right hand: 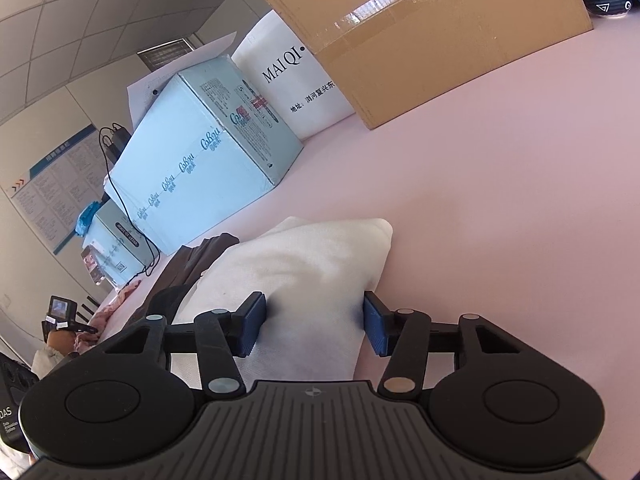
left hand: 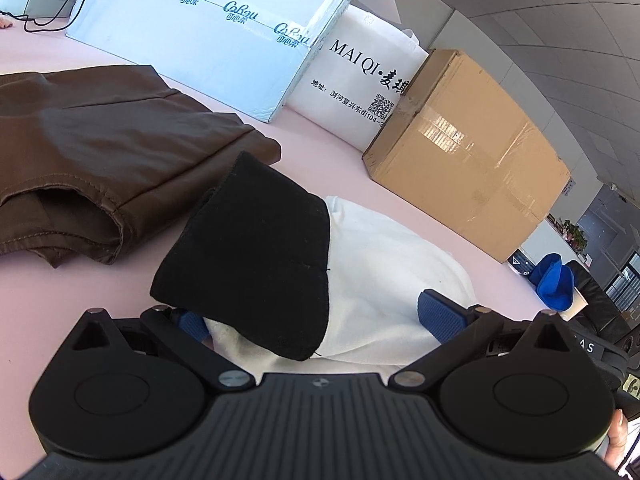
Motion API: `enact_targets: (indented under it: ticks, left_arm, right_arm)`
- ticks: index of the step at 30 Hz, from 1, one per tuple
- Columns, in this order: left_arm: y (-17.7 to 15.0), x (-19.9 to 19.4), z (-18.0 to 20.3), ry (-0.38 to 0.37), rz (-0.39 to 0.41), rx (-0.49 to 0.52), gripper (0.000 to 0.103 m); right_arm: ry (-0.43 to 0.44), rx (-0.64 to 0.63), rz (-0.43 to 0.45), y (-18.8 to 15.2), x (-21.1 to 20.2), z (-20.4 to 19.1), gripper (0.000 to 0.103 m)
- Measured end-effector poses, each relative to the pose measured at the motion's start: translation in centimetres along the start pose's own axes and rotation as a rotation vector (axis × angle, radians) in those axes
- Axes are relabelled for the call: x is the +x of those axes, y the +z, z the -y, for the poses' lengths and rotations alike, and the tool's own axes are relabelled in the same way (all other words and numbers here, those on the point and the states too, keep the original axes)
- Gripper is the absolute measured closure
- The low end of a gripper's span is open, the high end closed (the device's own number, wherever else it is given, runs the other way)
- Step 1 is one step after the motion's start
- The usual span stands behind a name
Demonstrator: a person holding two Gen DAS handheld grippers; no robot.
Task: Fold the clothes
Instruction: 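Grasp the black cuff with the left gripper while the right gripper grasps the white bundle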
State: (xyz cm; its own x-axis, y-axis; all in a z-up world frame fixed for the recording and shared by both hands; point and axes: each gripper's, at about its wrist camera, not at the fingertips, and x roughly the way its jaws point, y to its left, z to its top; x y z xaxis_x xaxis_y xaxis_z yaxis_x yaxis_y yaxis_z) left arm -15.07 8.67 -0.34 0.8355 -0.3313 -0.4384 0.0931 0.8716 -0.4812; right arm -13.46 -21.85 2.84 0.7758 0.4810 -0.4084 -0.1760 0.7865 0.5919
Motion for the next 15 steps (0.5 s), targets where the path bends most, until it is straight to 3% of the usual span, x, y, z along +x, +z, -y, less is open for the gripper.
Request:
enact_targets:
  ticks: [1,2,4,6,15]
  left_arm:
    - [-0.15,-0.13,0.16,0.019,0.010,0.010,0.020]
    - [-0.38,-0.28,0.37,0.044,0.023,0.027,0.038]
    - [-0.55,-0.33,0.45,0.052,0.027,0.033,0.059]
    - [-0.62,-0.32,0.46,0.045,0.024,0.037,0.069]
    - [-0.81,-0.30,0.41,0.021,0.018,0.047,0.075]
  right_arm:
    - [0.000,0.001,-0.001,0.01,0.03,0.00,0.055]
    - [0.000,0.002,-0.001,0.00,0.04,0.02,0.055]
    - [0.000,0.004,-0.002,-0.02,0.04,0.05,0.054]
    - [-0.001,-0.001,0.000,-0.04,0.01,-0.02,0.054]
    - [0.017,-0.018,0.014,-0.24,-0.29,-0.11,0.064]
